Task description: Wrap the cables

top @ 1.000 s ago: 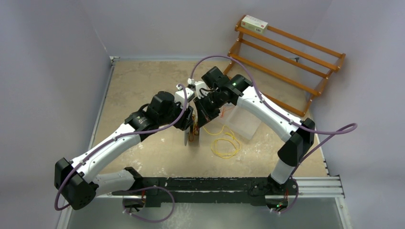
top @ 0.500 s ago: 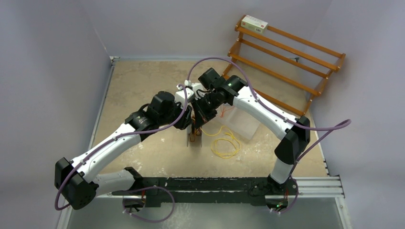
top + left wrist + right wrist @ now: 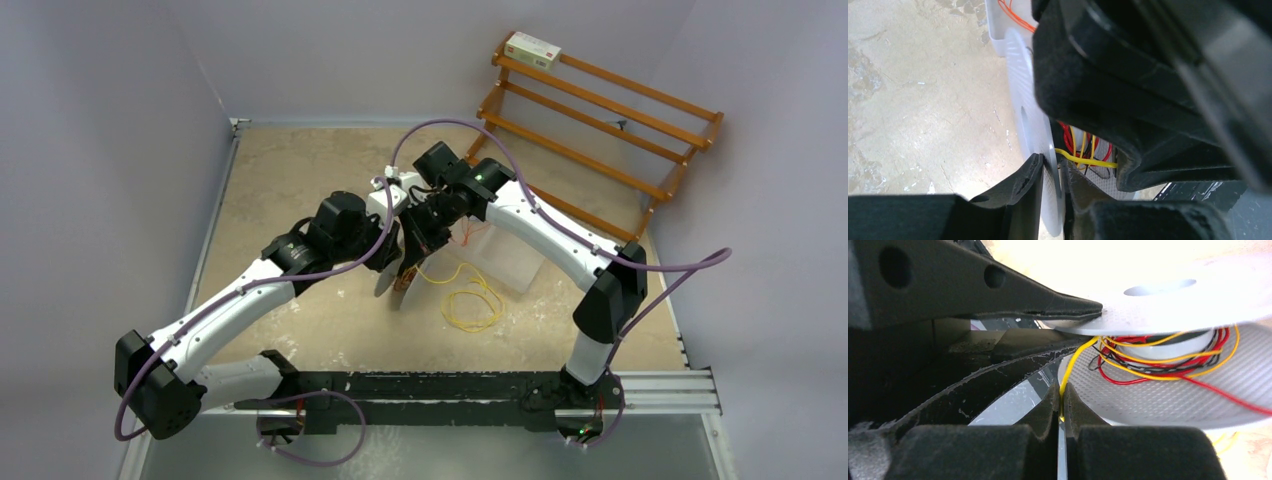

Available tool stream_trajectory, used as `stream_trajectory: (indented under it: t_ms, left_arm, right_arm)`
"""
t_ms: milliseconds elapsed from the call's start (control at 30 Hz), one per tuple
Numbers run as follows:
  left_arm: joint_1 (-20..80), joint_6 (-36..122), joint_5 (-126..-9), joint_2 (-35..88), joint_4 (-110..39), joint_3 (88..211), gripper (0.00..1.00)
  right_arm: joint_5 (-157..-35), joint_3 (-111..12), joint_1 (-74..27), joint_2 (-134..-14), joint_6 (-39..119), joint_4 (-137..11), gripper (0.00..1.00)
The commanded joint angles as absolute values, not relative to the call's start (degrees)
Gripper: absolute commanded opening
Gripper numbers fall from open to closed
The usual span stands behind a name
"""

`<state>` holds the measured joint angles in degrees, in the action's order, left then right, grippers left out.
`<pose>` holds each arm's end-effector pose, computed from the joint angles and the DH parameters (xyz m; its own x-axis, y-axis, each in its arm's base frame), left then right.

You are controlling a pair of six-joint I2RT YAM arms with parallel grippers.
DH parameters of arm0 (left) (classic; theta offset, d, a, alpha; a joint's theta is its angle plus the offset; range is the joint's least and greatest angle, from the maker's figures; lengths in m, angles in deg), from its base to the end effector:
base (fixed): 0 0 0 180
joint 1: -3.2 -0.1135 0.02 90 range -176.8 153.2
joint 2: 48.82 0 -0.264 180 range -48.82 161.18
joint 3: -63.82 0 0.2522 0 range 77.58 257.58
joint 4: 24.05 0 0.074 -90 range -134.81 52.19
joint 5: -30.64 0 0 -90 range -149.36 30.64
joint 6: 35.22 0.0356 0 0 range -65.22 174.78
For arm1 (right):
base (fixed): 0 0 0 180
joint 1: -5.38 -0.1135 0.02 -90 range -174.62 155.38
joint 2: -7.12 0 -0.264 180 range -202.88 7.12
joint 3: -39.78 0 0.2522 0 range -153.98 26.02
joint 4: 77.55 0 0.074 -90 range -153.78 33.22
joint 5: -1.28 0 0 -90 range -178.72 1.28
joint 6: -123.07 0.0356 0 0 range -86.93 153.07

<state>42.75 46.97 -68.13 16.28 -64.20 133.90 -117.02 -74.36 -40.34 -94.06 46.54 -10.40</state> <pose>0.1888 -0.1630 0.3120 -0.5386 0.2706 -0.7979 0.6583 0.7262 -0.1981 0.2522 0.2828 0.3436 -0.7426 -0.4677 -0.4794 -0.6695 0.5399 0.5102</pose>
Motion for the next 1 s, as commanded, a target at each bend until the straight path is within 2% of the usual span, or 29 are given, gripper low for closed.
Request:
stream_trajectory:
  t_ms: [0, 233, 600, 967]
  left_arm:
    - [43.1, 47.9, -69.7, 16.0, -62.1, 133.8, 0.14]
    - [43.1, 48.6, -70.1, 15.2, -61.8, 133.2, 0.04]
    - [43.2, 50.4, -71.2, 13.9, -61.5, 133.2, 0.08]
    - [43.5, 56.5, -70.8, 14.8, -63.1, 135.8, 0.06]
  right_arm:
    - [-119.1, -76.1, -40.5, -93.6, 48.5, -12.8, 0.00]
    - [-117.2, -74.8, -39.9, -93.0, 49.6, -14.6, 0.00]
    - [-118.9, -70.4, -37.8, -90.5, 48.4, -14.5, 0.00]
    - [-119.7, -66.4, -34.9, -85.6, 41.8, -14.0, 0.00]
